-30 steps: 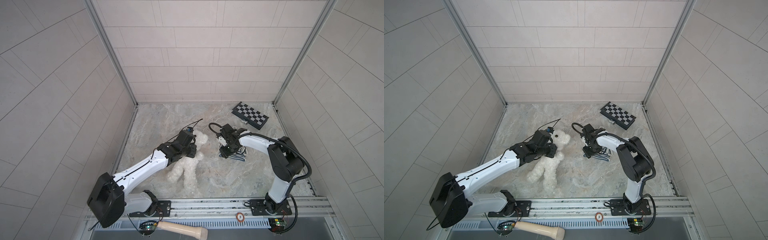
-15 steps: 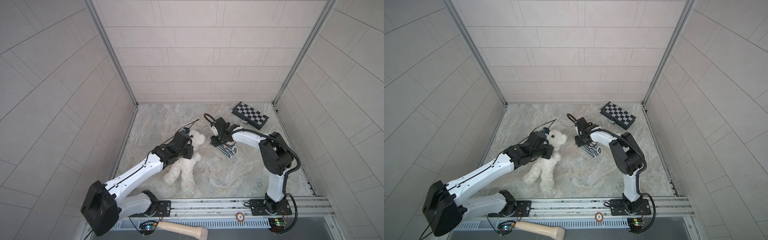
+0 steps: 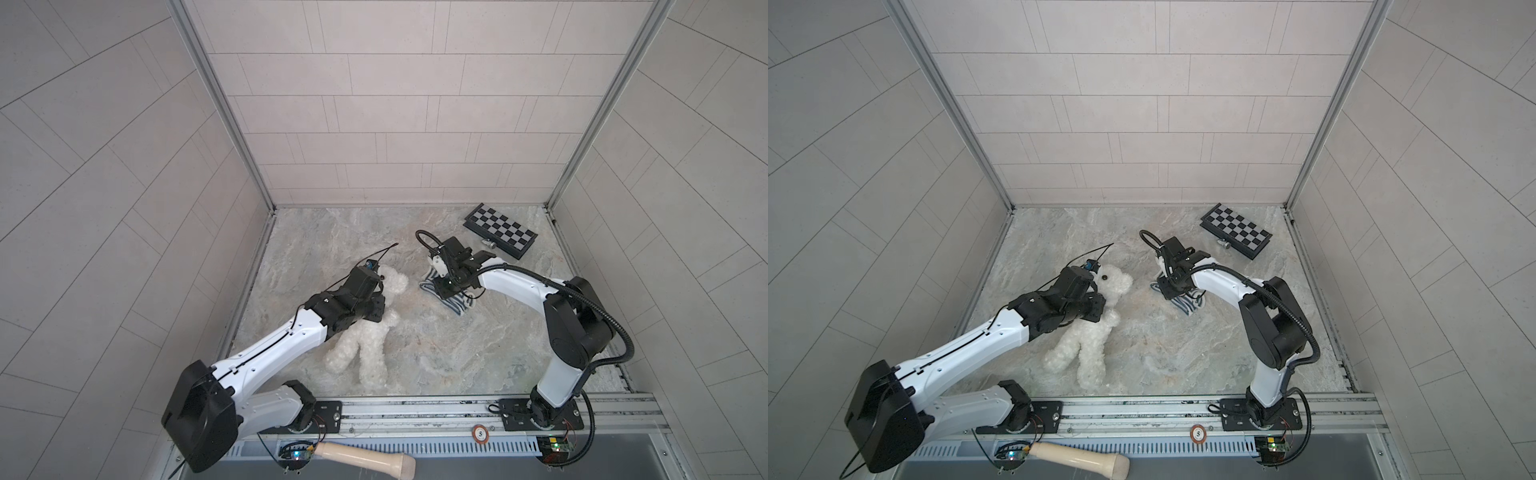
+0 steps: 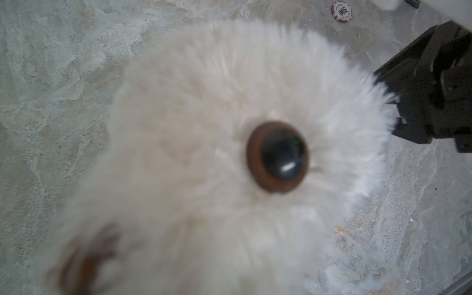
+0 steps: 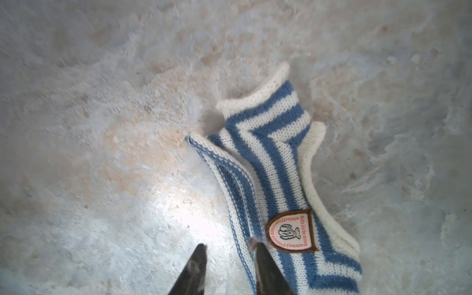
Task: Dress the teddy bear
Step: 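Grasp the sweater's neck opening edge with the right gripper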
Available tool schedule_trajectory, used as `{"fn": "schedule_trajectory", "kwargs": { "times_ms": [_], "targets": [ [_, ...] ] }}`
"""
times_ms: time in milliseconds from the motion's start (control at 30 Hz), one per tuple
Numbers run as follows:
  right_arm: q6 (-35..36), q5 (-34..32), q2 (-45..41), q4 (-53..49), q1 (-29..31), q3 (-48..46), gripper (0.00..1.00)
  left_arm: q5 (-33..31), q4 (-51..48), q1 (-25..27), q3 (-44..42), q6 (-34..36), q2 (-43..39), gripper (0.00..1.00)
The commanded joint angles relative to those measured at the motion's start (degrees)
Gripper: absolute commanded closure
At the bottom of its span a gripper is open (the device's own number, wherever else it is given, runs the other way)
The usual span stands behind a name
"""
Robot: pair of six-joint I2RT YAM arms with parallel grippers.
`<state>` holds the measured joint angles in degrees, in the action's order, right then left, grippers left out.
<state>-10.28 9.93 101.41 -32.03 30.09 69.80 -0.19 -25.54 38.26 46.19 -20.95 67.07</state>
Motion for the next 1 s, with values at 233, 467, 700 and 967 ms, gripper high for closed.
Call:
{"fn": "schedule_trajectory", "kwargs": {
  "times_ms": [233, 467, 700, 967],
  "targets": [
    [3.9, -2.2, 6.2, -4.1, -1.3, 5.0, 0.72, 0.2, 1.0, -0.3, -0.5, 0.6, -0.3, 0.78],
    [4.2, -2.1, 7.2, -3.9, -1.5, 4.3, 0.77, 0.0, 1.0, -0.3, -0.5, 0.4, -0.2, 0.78],
    [4.0, -1.3, 8.1, -2.9, -1.5, 3.1, 0.82, -0.1, 1.0, -0.3, -0.5, 0.0, -0.6, 0.78],
    [3.9, -1.3, 7.8, -2.9, -1.6, 2.8, 0.85, -0.3, 1.0, -0.3, -1.2, -0.3, -1.8, 0.77]
  ]
}}
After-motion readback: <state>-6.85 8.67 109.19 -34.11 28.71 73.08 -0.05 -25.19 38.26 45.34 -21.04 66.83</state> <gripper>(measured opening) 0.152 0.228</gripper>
